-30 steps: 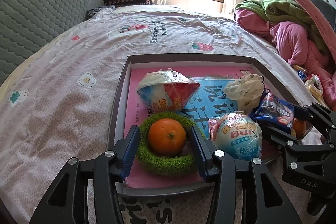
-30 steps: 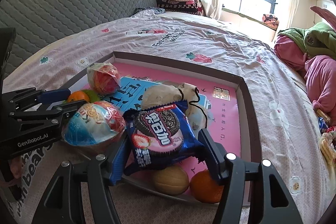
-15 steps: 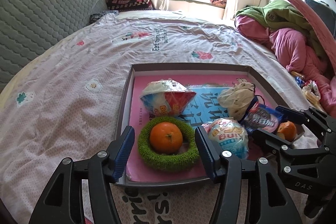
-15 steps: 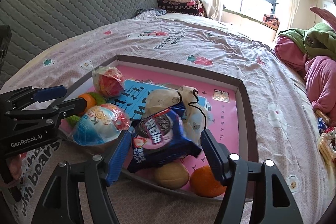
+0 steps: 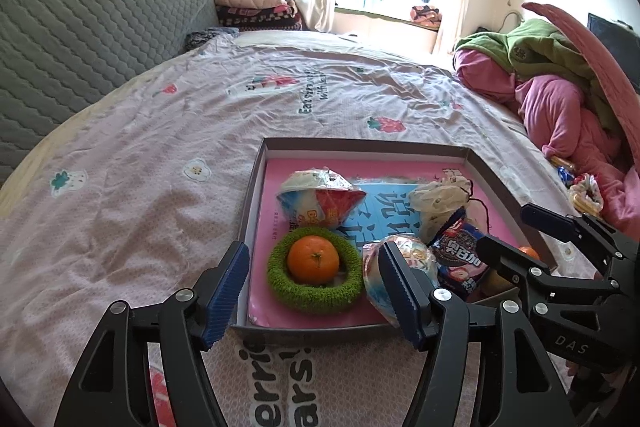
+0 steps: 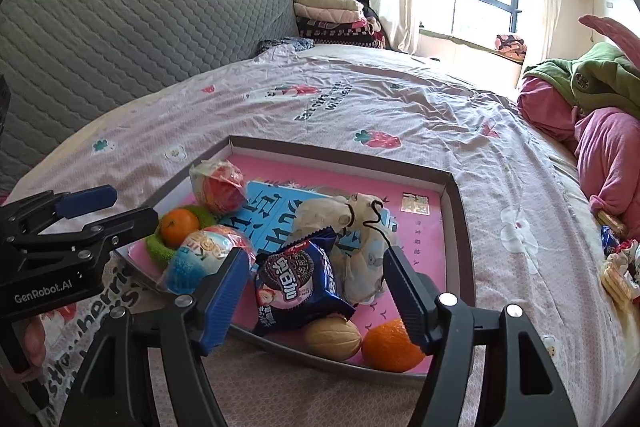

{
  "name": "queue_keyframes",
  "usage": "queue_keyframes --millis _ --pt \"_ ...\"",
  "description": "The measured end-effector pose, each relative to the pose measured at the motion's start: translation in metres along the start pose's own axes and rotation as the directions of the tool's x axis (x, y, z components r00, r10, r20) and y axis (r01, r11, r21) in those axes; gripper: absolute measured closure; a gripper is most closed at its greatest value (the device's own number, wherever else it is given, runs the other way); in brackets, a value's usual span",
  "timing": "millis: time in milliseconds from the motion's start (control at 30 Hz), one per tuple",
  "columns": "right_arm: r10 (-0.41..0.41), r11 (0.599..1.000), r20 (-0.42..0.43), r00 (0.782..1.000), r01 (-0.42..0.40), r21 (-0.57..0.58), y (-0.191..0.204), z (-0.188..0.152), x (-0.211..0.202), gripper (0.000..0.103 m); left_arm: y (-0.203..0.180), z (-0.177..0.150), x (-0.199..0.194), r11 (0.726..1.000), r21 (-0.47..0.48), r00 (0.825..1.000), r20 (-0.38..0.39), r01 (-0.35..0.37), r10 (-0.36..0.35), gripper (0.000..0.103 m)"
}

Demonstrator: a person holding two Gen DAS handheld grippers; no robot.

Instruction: Organize objects

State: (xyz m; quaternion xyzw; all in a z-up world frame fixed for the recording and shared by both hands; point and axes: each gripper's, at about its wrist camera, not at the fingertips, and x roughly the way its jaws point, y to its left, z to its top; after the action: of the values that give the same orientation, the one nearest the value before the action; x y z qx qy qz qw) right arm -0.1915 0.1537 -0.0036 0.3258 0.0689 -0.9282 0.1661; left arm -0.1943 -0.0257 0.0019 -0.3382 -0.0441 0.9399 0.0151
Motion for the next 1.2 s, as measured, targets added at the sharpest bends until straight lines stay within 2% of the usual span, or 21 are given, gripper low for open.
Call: queue_keyframes --millis 233,300,400,667,1000,1200 --pt "-0.001 1.000 0.034 0.999 0.000 0.030 -0.004 0.004 -0.014 0.029 -0.003 0.002 -0.016 1.000 -0.006 1.000 0.017 -0.014 0.014 0.033" --pt "-0.009 0.999 0.041 0.999 0.008 0.040 -0.006 0.005 -0.019 0.027 -0.006 0.001 -0.020 1.000 -0.007 1.000 0.021 -0.019 0.020 0.028" --pt "-0.022 0.998 0.049 0.999 0.019 0.054 -0.009 0.005 -0.024 0.024 -0.011 0.000 -0.027 1.000 -0.001 0.999 0.034 -0.023 0.023 0.027" --pt "-0.017 0.997 0.075 0.997 0.012 0.073 -0.008 -0.004 -0.049 0.024 -0.024 -0.003 -0.046 0.999 0.022 0.999 0.044 -0.029 0.028 0.024" --pt "-0.053 0.994 0.091 0.994 0.043 0.104 0.003 -0.023 -0.077 0.023 -0.035 -0.015 -0.075 0.997 0.049 0.997 0.056 -0.056 0.053 0.024" --pt "-0.057 0.993 0.070 0.996 0.049 0.107 0.010 -0.041 -0.083 0.024 -0.037 -0.025 -0.086 0.995 0.067 0.996 0.059 -0.071 0.067 0.024"
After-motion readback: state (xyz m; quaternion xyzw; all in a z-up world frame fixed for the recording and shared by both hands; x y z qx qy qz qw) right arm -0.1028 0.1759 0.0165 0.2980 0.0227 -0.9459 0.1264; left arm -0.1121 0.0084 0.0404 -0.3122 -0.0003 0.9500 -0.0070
